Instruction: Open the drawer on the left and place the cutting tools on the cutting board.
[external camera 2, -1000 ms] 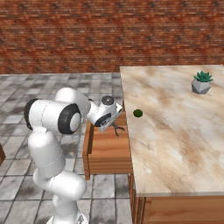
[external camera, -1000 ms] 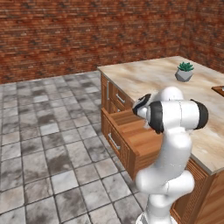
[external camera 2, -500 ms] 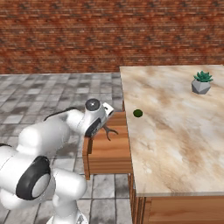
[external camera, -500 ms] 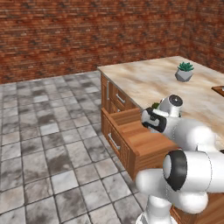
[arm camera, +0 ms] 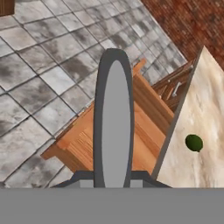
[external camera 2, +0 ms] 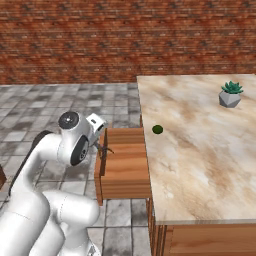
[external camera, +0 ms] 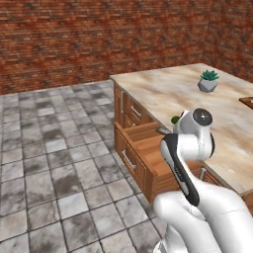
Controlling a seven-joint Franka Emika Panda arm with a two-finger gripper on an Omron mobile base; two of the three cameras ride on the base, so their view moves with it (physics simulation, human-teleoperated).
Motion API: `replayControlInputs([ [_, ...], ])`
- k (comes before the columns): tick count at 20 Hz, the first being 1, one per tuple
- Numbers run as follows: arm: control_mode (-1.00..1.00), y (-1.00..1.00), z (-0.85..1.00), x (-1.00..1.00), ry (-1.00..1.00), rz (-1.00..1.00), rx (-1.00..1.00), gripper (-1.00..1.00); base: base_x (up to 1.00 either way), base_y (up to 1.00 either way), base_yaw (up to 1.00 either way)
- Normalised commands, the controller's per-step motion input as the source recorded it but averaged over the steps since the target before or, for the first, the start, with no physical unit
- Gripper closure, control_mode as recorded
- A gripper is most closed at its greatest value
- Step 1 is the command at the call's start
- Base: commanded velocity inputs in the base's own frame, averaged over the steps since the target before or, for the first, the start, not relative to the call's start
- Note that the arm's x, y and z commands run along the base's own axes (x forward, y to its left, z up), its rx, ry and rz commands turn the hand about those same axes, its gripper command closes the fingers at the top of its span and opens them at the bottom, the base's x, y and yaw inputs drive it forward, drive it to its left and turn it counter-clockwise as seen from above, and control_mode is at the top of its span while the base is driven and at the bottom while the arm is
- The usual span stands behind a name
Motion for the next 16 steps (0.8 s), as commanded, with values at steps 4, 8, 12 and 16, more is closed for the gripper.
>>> replayControlInputs([
  [4,-1.00,0.65,1.00,-0.59,0.00,0.00,0.00,1.00,0.00,0.00,0.00],
  [8,-1.00,0.58,0.79,-0.35,-0.13,-0.02,0.00,1.00,0.00,0.00,0.00],
  [12,-1.00,0.21,0.12,-0.05,-0.10,-0.02,0.00,1.00,0.00,0.00,0.00],
  [16,-1.00,0.00,0.00,-0.02,0.00,0.00,0.00,1.00,0.00,0.00,0.00],
])
